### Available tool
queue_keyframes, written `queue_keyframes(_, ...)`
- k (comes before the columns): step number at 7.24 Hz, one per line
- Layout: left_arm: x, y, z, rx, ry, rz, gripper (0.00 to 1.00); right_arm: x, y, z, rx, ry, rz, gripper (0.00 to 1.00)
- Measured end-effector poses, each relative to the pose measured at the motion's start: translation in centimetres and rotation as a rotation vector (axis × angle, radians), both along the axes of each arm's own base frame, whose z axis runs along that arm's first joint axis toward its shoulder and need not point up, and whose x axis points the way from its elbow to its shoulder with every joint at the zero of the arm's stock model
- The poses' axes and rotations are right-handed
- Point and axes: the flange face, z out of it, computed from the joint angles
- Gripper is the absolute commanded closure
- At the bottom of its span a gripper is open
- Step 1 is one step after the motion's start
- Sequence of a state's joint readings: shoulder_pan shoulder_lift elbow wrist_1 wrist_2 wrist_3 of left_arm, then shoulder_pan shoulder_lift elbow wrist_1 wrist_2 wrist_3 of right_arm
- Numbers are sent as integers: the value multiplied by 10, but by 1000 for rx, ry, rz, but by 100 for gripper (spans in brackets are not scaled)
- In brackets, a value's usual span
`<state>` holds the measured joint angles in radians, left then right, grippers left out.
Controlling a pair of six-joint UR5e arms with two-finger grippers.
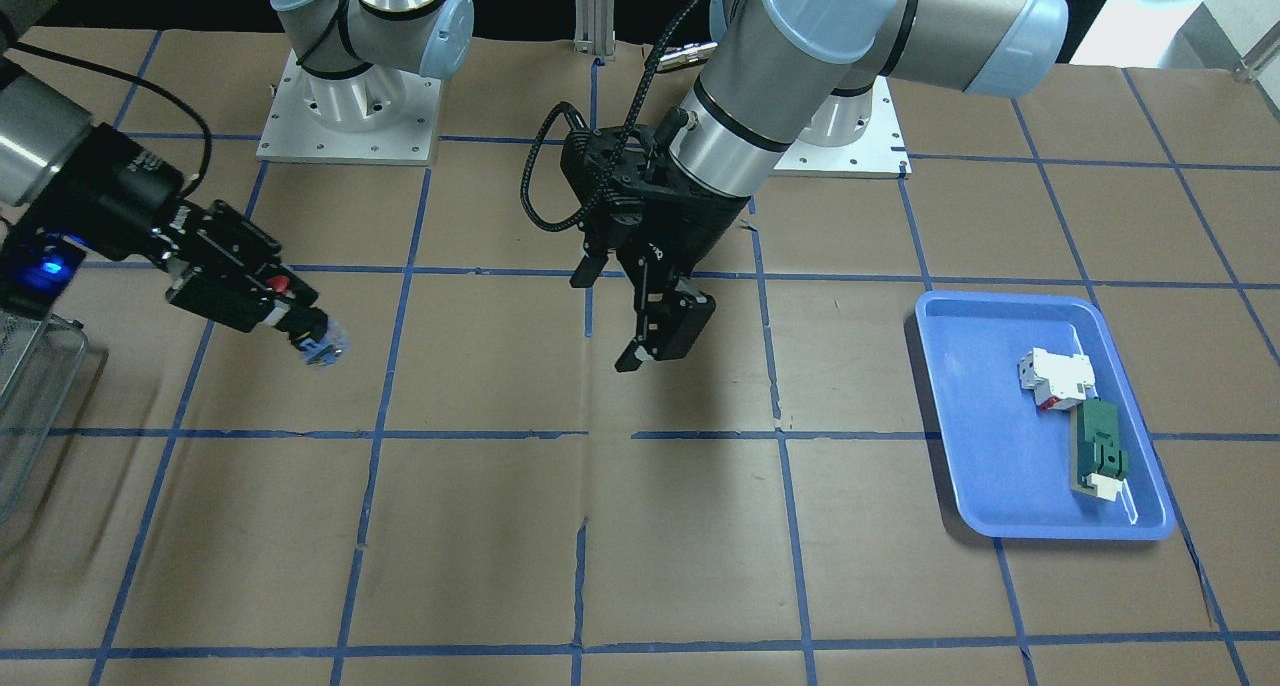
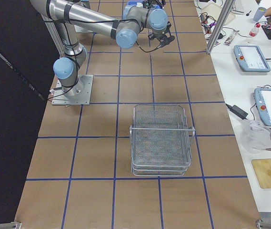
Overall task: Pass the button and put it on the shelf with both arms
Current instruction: 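Open the left gripper and pull it back while the right gripper withdraws the button, then lower the red button into the mesh basket and open the right gripper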
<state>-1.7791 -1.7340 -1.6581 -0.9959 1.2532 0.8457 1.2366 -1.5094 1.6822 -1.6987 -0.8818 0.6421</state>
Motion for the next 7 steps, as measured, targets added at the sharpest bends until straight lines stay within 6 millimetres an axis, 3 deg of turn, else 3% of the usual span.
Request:
queue_keyframes(2,61,-4,3,150,-111,214,0,-92,13,-8,-95,352,232,100)
queue_keyframes(4,120,-4,14,291,-210,434,0,-176,27,4,-159,617,462,100)
queue_keyframes(5,141,-3,18,332,-238,557,0,-211,30,6,-180,720,519,100)
queue_keyframes(7,167,3,23,387,-239,784,0,-253,19,-3,-190,899,543,100)
